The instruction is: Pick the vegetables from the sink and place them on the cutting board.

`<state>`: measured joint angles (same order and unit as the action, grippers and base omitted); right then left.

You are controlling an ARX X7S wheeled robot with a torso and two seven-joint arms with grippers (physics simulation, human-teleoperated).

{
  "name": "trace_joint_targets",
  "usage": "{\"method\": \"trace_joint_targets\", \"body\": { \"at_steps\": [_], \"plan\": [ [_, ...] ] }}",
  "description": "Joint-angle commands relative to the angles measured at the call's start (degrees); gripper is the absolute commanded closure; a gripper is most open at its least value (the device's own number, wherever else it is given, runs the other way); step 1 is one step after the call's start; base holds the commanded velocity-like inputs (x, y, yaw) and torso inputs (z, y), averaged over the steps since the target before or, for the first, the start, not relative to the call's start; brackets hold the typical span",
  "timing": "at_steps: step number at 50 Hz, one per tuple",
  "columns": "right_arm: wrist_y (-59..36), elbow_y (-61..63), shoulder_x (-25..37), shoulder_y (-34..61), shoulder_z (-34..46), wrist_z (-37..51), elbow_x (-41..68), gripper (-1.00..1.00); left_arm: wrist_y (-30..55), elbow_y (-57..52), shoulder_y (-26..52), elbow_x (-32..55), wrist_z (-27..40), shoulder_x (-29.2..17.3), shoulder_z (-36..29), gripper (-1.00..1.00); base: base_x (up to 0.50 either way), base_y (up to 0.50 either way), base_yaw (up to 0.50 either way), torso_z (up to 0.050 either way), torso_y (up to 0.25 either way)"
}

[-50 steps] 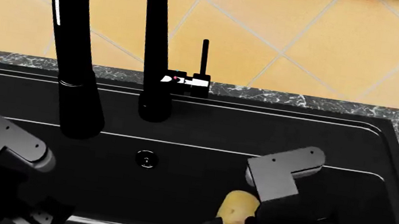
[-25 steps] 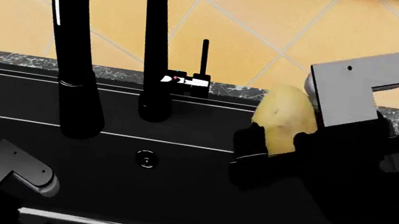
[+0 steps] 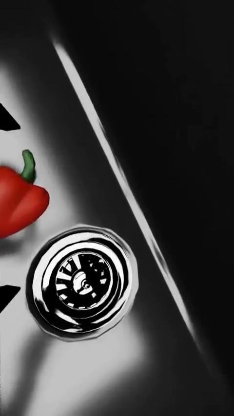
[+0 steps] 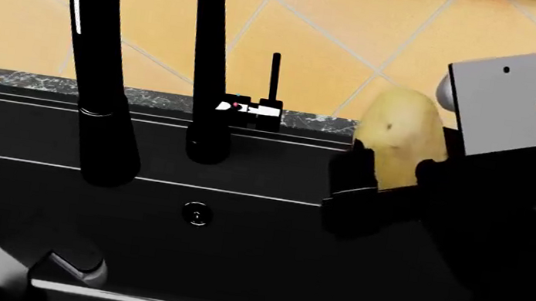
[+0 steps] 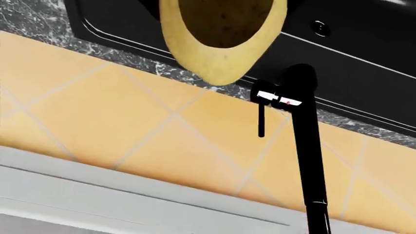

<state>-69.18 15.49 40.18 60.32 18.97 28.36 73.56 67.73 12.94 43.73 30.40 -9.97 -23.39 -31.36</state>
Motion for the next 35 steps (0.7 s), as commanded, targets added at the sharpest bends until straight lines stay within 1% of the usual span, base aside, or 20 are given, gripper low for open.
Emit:
{"method": "trace_joint_targets", "body": {
  "at_steps": [1,9,19,22,27,35],
  "plan": [
    [0.12,1.62,0.21,1.08,-1.93,1.25,1.34,1.00,-4.89,8.49,1.07,-2.26,-2.39,2.70,-3.56,-1.00,0.00,0.00,0.00,0.000,0.000],
    [-0.66,4.33,0.25,4.79,-3.94,4.87,4.13,1.00,-8.00,14.08,0.63,-3.38,-3.73,4.59,-5.22,-1.00,0.00,0.00,0.00,0.000,0.000],
    [-0.83,5.20,0.86,5.03,-4.96,6.34,6.15,1.00,-12.24,21.83,1.35,-5.71,-3.83,6.46,-6.62,-1.00,0.00,0.00,0.00,0.000,0.000],
    [-1.07,5.47,1.16,5.29,-5.50,7.13,7.31,1.00,-14.72,26.71,2.22,-7.09,-4.18,8.18,-7.73,-1.00,0.00,0.00,0.00,0.000,0.000],
    [-0.56,5.88,1.53,4.19,-6.03,7.44,7.88,1.00,-17.96,32.84,3.50,-8.34,-5.05,9.27,-8.40,-1.00,0.00,0.00,0.00,0.000,0.000],
    [-0.29,5.98,1.80,4.00,-6.47,7.73,8.93,1.00,-20.29,36.92,2.50,-9.79,-5.80,11.04,-10.48,-1.00,0.00,0.00,0.00,0.000,0.000]
  ]
}}
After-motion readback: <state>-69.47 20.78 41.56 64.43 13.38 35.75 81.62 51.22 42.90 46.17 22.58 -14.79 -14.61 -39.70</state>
